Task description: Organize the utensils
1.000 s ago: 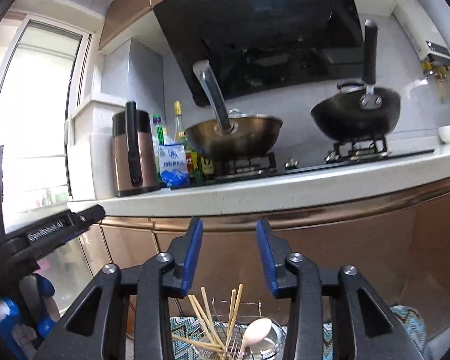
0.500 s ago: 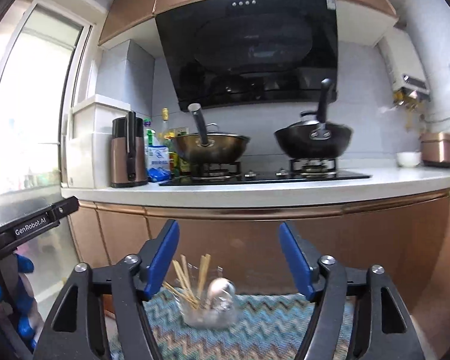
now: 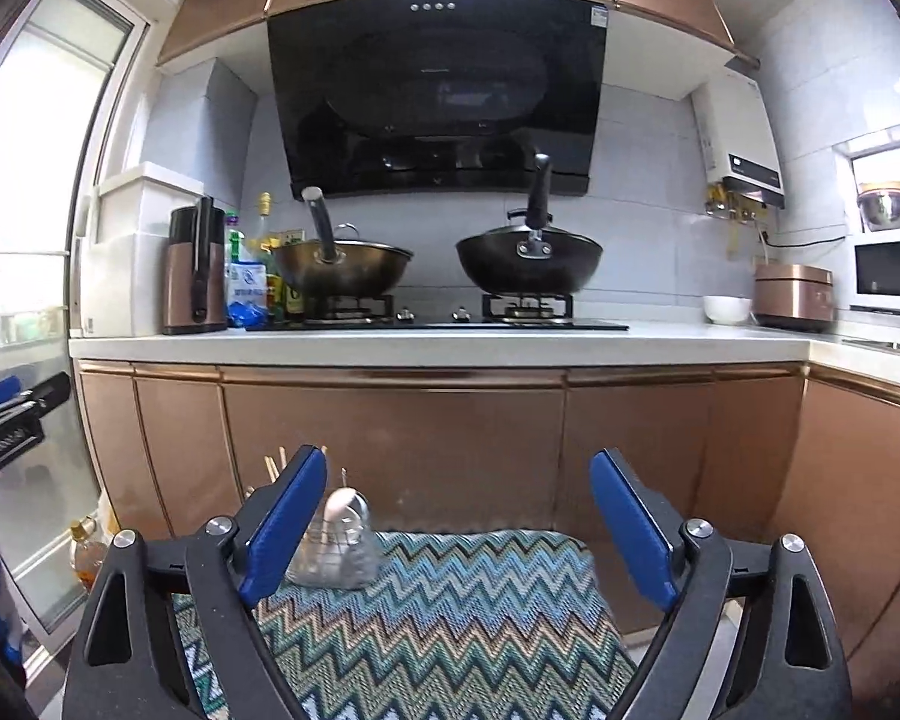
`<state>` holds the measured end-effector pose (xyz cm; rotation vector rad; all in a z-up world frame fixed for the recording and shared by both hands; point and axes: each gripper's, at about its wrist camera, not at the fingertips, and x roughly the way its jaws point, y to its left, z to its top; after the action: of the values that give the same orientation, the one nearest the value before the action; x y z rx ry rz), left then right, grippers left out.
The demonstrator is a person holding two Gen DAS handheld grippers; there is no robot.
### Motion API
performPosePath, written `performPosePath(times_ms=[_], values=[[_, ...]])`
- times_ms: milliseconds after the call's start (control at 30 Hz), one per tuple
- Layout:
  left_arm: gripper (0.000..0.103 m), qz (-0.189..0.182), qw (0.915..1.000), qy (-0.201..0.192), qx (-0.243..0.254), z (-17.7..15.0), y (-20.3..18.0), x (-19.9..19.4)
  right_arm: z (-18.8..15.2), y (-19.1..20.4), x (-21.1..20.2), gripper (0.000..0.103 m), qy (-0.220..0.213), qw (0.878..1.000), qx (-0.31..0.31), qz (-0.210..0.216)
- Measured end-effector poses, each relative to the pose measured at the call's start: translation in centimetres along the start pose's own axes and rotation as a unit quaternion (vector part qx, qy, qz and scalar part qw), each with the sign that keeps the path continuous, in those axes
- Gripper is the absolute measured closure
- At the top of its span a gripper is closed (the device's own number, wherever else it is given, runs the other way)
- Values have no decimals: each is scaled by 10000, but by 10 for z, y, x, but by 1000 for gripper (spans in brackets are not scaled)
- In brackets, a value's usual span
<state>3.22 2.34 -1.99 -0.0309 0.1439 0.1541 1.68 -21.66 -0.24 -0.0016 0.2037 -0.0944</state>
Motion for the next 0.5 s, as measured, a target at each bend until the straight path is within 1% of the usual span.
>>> performPosePath(times_ms=[100, 167, 233, 500], values=[[28, 131, 9999, 1, 103, -3, -4, -2, -1, -1, -1, 8, 16, 10000, 6, -10], [26, 208, 9996, -10, 169, -4, -8, -5, -2, -3, -3, 3, 2, 10000, -16, -29], [25, 192, 9996, -37, 205, -6, -10, -8, -3, -4, -5, 0, -34, 9999, -71, -88], [25, 16, 9995, -140, 276, -9, -16, -16, -6, -21, -8, 0, 0, 9994, 22, -357]])
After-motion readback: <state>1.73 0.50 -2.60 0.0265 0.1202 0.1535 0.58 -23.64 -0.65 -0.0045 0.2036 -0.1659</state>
